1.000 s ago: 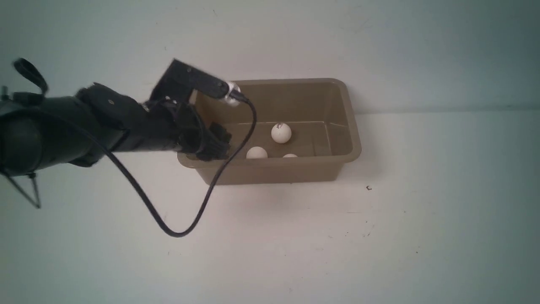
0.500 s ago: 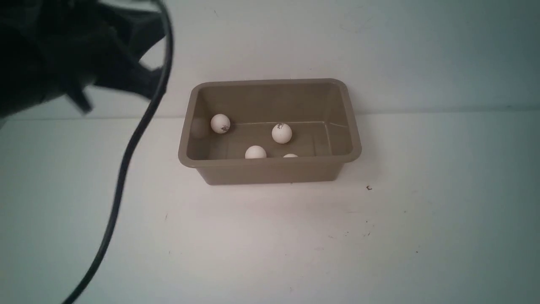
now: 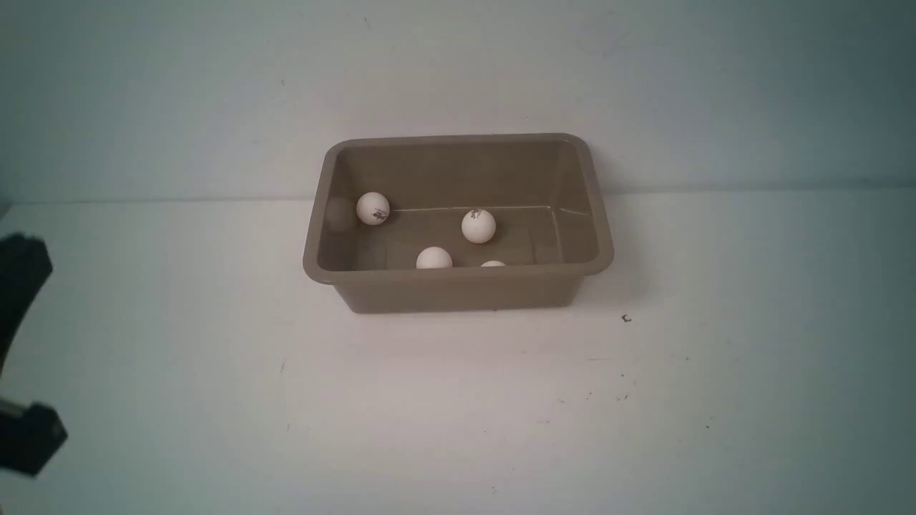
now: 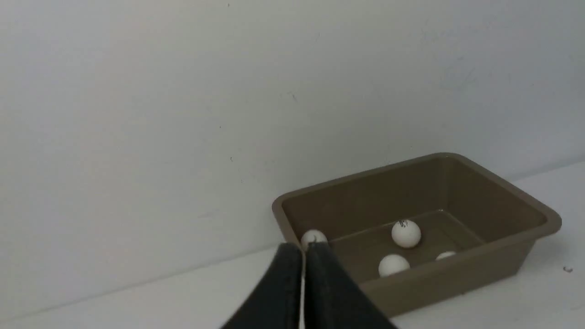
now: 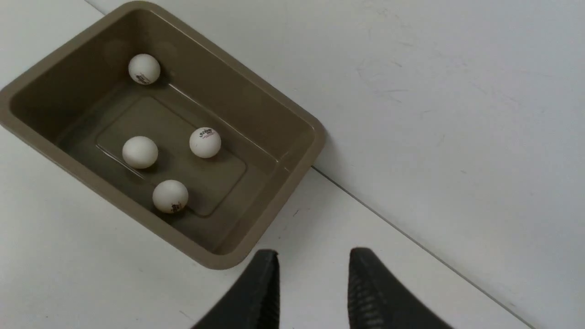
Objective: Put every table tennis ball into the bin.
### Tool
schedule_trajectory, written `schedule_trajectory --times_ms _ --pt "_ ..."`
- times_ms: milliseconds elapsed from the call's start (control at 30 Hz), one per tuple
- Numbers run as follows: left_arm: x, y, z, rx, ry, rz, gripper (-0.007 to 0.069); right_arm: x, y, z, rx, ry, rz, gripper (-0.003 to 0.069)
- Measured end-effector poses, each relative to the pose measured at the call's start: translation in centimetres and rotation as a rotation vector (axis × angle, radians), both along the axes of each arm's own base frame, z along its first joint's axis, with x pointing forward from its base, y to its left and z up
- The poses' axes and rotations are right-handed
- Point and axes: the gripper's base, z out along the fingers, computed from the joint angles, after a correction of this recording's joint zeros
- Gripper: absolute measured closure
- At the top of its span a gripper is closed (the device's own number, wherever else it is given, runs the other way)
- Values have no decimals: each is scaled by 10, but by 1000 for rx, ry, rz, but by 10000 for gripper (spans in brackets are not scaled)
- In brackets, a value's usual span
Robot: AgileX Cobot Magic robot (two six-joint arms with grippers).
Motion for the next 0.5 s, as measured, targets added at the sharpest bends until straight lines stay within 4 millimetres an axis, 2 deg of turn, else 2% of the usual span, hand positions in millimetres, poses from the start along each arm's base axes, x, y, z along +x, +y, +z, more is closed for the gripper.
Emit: schedule_trajectory --times_ms 300,500 --pt "-18 5 -52 -49 54 71 629 -1 1 0 11 7 7 453" --pt "-25 8 -56 -111 0 107 629 -4 -2 3 14 -4 5 457"
